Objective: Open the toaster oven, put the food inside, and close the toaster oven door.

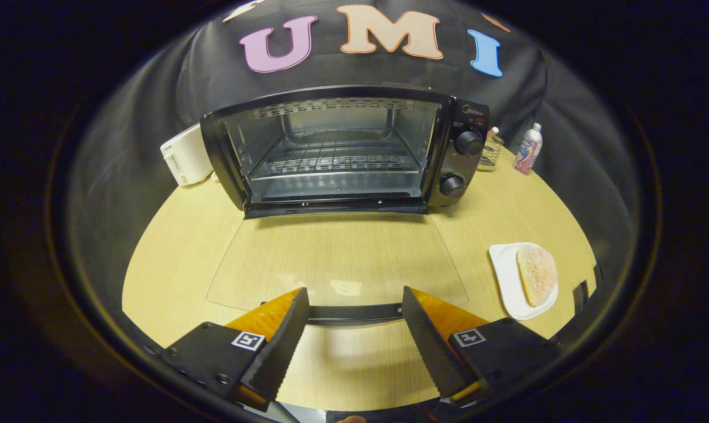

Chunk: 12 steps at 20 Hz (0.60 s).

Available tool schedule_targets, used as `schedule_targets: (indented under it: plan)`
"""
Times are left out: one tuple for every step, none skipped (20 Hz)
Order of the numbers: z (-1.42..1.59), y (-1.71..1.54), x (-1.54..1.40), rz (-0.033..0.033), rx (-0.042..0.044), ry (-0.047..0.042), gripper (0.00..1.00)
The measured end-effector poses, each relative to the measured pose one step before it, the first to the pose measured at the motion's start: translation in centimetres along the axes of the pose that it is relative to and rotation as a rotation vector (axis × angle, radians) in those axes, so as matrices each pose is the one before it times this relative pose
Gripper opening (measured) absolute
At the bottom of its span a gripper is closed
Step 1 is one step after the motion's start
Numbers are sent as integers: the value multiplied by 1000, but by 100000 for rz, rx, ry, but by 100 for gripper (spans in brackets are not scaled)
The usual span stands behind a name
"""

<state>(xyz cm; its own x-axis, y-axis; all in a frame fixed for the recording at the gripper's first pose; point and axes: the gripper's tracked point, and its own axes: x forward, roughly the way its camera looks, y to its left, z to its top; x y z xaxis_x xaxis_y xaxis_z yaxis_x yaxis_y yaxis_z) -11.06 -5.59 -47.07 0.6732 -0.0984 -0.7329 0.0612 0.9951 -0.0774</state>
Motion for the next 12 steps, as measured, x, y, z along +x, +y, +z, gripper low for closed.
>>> schedule_targets:
  plan:
    - [262,-366,-211,-1398,-886,-352,100]
    - [295,-764,-339,-2191,-1014,-608,100]
    - [485,-781,-212,-2074,-732,-803,100]
    - [395,-757,-153,-2269,-318,-802,100]
    - [518,-973,-98,-2790,267,-732,100]
    - [540,-1109,-80,-2844,881,-756,100]
    - [591,-1201,89,-3025,1439,-552,100]
    - [481,-1258,74,-3155,1884,-485,100]
    - [559,-1374,251,-3058,2255,-272,100]
    - [342,-1238,343,-2522,2306,236,100]
    - [276,-1250,460,-2475,1986,366,100]
    - [264,-1493,556,-2528,1370,652,100]
